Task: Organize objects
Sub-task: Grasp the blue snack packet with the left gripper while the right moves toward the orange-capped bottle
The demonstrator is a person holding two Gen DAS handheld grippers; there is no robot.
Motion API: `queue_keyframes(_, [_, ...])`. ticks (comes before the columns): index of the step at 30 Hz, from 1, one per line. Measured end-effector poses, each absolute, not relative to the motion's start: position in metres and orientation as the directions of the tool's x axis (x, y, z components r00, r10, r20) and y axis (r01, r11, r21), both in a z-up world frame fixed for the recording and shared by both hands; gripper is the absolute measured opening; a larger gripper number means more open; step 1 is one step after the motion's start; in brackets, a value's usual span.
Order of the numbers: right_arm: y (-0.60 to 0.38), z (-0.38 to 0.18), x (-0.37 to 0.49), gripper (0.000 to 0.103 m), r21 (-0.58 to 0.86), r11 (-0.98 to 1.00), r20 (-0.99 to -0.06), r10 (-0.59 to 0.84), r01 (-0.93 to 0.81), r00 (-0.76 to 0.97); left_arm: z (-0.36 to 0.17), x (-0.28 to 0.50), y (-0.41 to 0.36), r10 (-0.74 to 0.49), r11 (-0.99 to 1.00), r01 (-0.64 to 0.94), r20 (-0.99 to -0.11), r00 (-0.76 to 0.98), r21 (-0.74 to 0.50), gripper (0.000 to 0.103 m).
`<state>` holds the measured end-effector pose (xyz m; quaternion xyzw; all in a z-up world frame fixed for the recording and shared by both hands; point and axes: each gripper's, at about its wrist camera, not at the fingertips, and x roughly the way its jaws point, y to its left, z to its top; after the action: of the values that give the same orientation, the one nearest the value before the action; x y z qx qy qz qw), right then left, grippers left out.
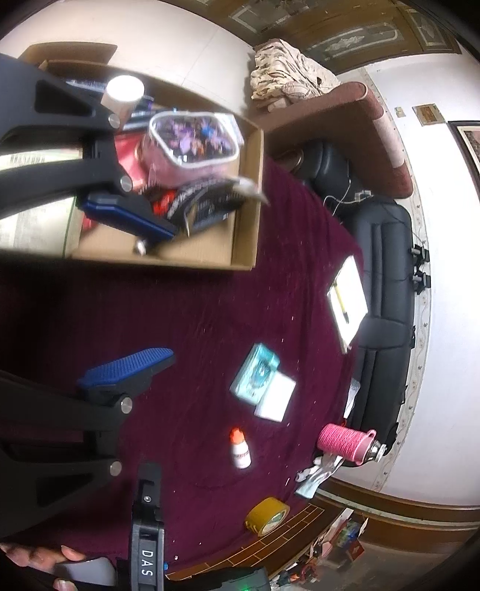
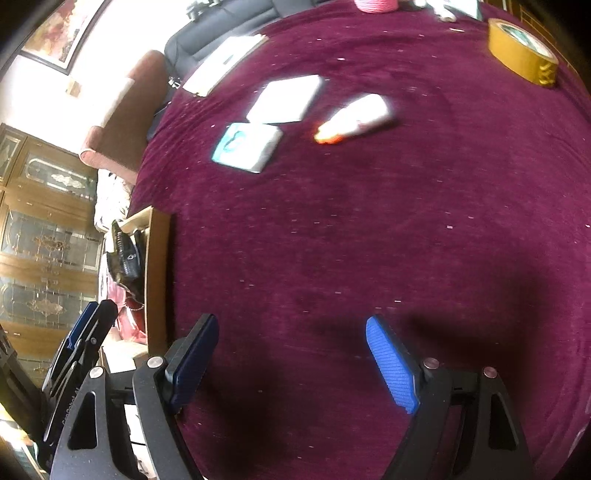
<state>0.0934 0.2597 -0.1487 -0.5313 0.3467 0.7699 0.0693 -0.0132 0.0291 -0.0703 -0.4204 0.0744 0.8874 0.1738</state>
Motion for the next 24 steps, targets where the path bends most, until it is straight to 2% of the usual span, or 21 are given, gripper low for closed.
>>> queue_keyframes(14, [0.298,-0.151,0.117,0.086,0.451,-0.749,-0.870,-0.248,-0.486,-0.426,-0.082,-0.004,0.081,0.253,-0.919,-0.394,-0.790,-0.559,-0.016,0.060])
queue_keyframes(18, [0.305,-0.154,0.125,0.086,0.448,-0.747,-0.872,-0.245,-0.491,-0.423,-0.087,-0.007,0.094,0.256,-0.918,-0.395,-0.796,-0.548,-0.023,0.065])
queue_keyframes(21, [0.311,-0.156,0.132,0.086,0.445,-0.744,-0.875,-0.242,-0.498,-0.420,-0.097,-0.022,0.098,0.290,-0.922,-0.373,-0.820,-0.493,-0.101,0.066])
queue_keyframes(24, [0.318,-0.157,0.139,0.086,0.443,-0.740,-0.876,-0.235,-0.507,-0.422,-0.109,-0.052,0.096,0.321,-0.937,-0.271,-0.843,-0.431,-0.219,0.065])
